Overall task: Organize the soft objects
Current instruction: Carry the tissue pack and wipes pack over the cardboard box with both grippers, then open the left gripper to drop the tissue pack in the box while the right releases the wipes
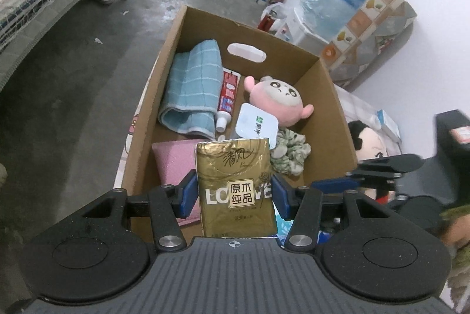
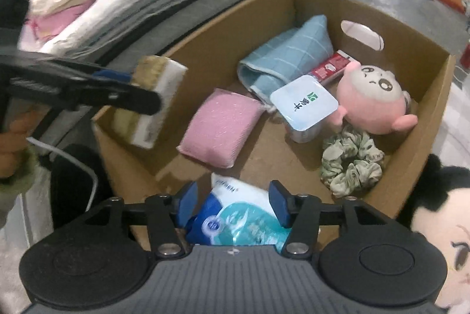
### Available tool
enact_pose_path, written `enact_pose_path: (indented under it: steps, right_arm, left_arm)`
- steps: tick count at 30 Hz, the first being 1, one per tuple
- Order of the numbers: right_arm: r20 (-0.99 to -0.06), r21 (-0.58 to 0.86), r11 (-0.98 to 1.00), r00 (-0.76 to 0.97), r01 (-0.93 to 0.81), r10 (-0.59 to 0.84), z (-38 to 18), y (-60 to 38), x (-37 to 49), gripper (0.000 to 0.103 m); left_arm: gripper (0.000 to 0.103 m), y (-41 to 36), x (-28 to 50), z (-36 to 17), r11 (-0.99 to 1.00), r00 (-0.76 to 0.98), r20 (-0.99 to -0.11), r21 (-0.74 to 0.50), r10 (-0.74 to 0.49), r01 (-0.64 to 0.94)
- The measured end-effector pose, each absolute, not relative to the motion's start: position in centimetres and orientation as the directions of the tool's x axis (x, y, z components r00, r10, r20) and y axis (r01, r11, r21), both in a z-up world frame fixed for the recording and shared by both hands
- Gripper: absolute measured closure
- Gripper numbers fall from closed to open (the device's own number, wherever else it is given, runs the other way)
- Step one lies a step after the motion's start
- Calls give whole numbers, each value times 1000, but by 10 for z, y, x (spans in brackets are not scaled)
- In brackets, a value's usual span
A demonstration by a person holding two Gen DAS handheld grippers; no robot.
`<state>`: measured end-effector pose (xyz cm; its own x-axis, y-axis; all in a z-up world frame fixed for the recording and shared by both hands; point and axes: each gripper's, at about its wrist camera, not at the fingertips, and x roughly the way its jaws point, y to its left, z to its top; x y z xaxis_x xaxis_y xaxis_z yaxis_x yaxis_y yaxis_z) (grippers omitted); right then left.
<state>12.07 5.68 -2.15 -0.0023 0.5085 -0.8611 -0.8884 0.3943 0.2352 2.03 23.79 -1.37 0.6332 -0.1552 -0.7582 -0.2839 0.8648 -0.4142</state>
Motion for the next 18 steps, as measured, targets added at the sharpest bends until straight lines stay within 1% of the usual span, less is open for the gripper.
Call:
enact_pose_path:
  steps: [4,7,8,9,12,15,18]
  right_arm:
    - [-897,255,503,-7,-826,442,-56,82,141,54]
    - [-935,252,576,-42,-778,353,-79,91,152,54]
    - [-939,266,587,-68,-765,337,-84,90,152,51]
    - [-938,274,591,-76,-759,337,-85,86,150,49]
    - [-933,290,578,-93,-763,347,-80,77,142,49]
    - [-932,248,562,-35,-789,362,-70,71,128,49]
    - [-893,207,528,61,-823,446,-47,55,115,47]
  left_arm:
    - [51,243,20,-13,859,644,-749,-424,-155,-287]
    - [51,244,20,-12,858,649,-745,-426,-153,-287]
    - [51,244,20,-12,857,650,-744,-429,-156,-285]
    - [51,244,20,-12,856,651,-742,-432,-160,-282]
    - [51,244,21,-13,854,652,-739,-441,-171,-276]
    - [51,241,28,-16,855,640,-746,-443,-184,-271]
    - [51,234,37,-19,858,620,-759,-441,-199,-264]
